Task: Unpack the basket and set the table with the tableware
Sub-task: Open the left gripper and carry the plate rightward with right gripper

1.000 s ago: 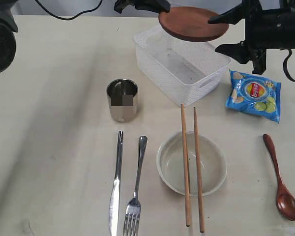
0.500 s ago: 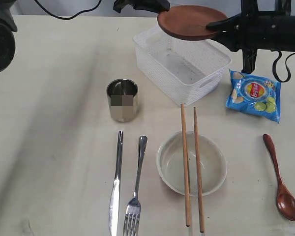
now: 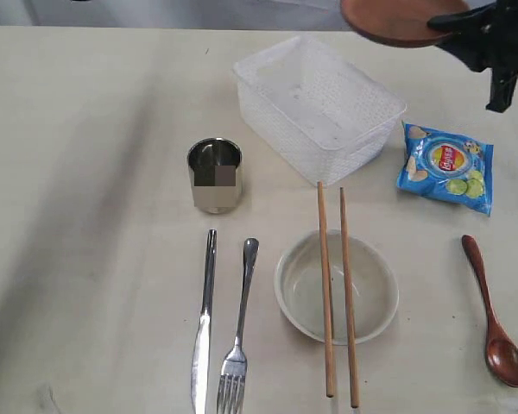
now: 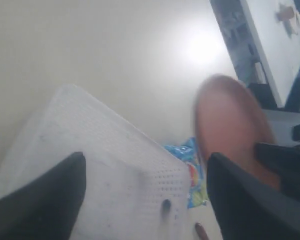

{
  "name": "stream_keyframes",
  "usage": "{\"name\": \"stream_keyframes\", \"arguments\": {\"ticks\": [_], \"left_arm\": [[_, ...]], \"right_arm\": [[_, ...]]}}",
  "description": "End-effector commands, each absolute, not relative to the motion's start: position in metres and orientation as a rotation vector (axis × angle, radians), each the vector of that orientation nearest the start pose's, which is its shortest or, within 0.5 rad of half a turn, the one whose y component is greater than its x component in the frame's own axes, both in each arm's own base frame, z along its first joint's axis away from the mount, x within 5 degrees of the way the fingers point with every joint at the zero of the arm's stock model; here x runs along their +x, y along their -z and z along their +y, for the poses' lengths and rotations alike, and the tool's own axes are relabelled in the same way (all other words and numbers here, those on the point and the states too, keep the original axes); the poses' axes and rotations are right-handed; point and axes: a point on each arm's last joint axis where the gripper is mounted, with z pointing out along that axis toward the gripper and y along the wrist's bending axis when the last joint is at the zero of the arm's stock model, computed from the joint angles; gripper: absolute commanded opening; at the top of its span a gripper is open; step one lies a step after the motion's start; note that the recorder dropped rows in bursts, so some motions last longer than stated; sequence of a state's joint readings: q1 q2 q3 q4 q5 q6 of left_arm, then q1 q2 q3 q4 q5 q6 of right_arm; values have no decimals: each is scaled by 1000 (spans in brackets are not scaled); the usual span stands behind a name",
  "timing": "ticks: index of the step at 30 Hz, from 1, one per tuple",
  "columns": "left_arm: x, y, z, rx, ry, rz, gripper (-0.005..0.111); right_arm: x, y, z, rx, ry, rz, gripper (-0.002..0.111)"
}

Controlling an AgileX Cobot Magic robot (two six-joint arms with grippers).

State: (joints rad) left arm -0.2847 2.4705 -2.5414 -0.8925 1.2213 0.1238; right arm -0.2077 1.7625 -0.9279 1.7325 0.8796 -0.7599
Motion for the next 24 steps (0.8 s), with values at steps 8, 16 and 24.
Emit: {"name": "stream_keyframes", "arguments": {"ticks": [8, 16, 24], "left_arm": [[489, -252, -221, 848, 690, 2420, 64], [480, -222, -251, 1221, 445, 2336, 64], [485, -190, -251, 1241, 417, 2392, 64]], "right_arm": [[322, -249, -15, 517, -1331, 2097, 0], [319, -253, -12, 447, -1365, 2095, 0], [319, -253, -12, 434, -1359, 2094, 0]]}}
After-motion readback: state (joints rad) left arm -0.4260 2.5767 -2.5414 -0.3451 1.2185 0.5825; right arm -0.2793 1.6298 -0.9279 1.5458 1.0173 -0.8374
